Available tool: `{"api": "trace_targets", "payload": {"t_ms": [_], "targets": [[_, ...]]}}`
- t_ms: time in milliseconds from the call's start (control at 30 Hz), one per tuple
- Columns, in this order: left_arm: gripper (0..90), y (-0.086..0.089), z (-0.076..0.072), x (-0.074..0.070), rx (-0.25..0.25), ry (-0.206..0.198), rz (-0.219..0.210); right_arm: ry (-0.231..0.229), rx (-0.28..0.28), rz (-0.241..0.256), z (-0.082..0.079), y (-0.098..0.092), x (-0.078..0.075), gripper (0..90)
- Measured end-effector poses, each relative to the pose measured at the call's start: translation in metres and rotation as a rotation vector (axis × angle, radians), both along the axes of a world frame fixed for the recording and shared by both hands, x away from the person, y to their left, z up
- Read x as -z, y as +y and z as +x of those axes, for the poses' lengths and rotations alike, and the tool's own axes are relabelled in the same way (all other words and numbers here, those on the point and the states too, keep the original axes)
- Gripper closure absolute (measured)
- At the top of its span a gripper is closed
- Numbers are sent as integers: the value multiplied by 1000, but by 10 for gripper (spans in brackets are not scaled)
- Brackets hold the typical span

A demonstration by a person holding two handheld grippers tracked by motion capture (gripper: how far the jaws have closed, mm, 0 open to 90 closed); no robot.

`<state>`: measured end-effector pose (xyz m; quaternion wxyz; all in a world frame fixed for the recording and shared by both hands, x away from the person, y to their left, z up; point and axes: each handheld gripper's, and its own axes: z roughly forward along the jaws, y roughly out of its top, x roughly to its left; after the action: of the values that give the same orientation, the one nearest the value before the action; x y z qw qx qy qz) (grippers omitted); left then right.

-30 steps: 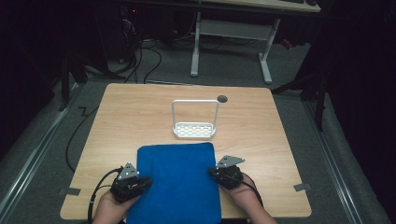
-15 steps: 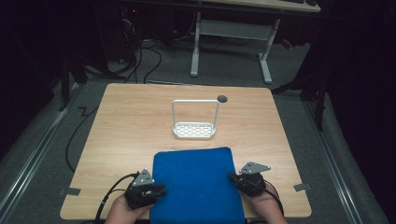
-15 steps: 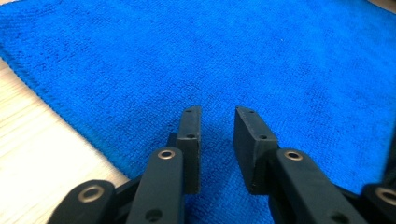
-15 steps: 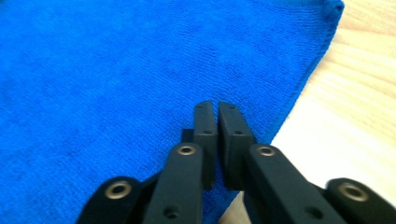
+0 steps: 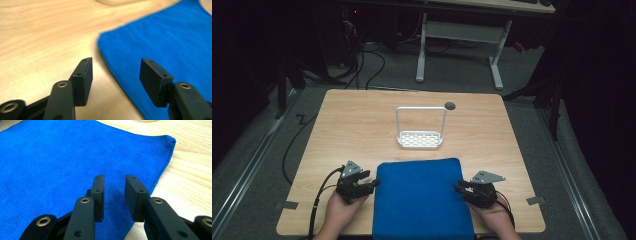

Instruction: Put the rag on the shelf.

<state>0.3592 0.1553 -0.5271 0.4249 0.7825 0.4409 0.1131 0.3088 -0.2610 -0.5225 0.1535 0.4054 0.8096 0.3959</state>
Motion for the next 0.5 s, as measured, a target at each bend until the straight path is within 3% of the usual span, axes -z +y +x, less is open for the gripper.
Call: {"api": "trace_targets", "payload": {"t_ms": [233,400,500], "targets": [[474,-12,35,4,-21,52,10,2,28,10,1,-1,-1,737],[603,-14,40,3,-40,40,49,-10,31,22,1,-3,-3,742],[681,-15,37,5,-14,27,48,-17,37,25,1,-3,-3,741]]}}
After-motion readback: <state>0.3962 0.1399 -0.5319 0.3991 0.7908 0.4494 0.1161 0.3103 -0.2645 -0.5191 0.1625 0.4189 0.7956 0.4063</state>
